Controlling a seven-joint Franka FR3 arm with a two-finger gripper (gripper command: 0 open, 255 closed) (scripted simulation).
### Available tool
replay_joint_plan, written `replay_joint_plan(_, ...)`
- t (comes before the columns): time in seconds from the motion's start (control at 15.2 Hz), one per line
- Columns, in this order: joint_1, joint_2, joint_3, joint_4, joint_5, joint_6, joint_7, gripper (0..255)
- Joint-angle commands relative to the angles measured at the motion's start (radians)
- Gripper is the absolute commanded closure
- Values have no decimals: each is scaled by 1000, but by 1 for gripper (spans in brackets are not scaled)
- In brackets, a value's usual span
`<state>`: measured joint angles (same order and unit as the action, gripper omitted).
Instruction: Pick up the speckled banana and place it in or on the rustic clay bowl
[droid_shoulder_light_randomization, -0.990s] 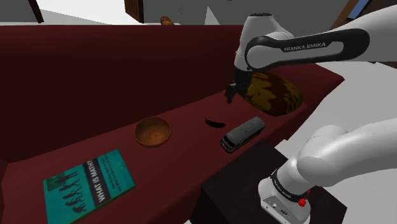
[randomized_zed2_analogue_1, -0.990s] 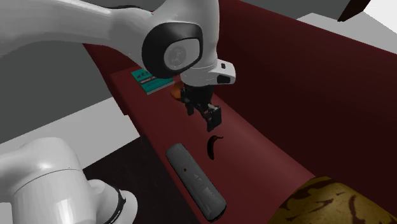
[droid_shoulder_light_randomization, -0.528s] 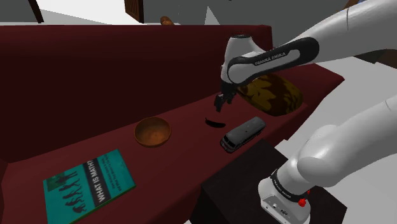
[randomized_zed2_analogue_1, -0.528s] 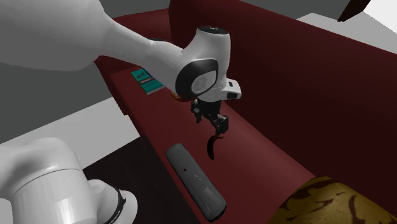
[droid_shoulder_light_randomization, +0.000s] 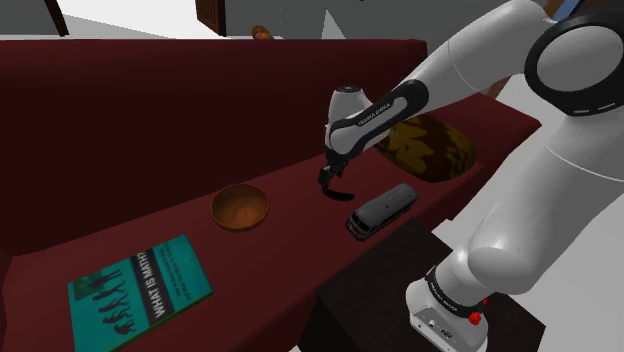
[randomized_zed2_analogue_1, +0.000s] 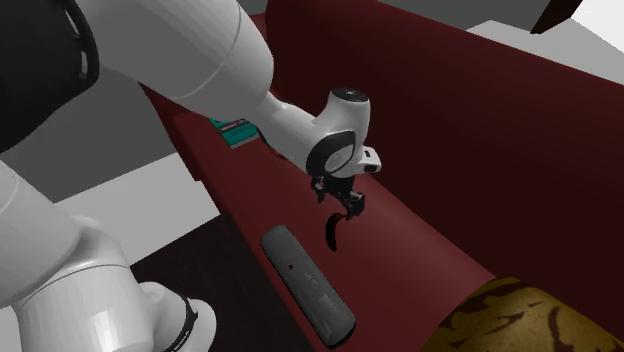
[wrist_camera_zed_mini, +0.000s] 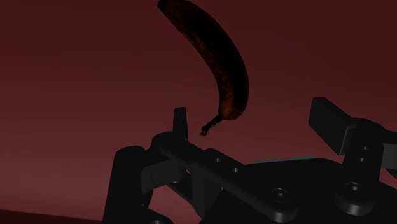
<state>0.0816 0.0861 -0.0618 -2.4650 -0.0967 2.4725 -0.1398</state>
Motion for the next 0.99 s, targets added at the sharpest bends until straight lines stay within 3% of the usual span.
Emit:
replay_joint_plan(0.0, -2, 41, 0, 12, 4, 26, -17, 0)
replay_joint_plan(0.46, -6, 134, -3, 1, -1, 131, -14, 0)
replay_joint_plan(0.92, -6, 134, -3, 1, -1, 131, -14, 0)
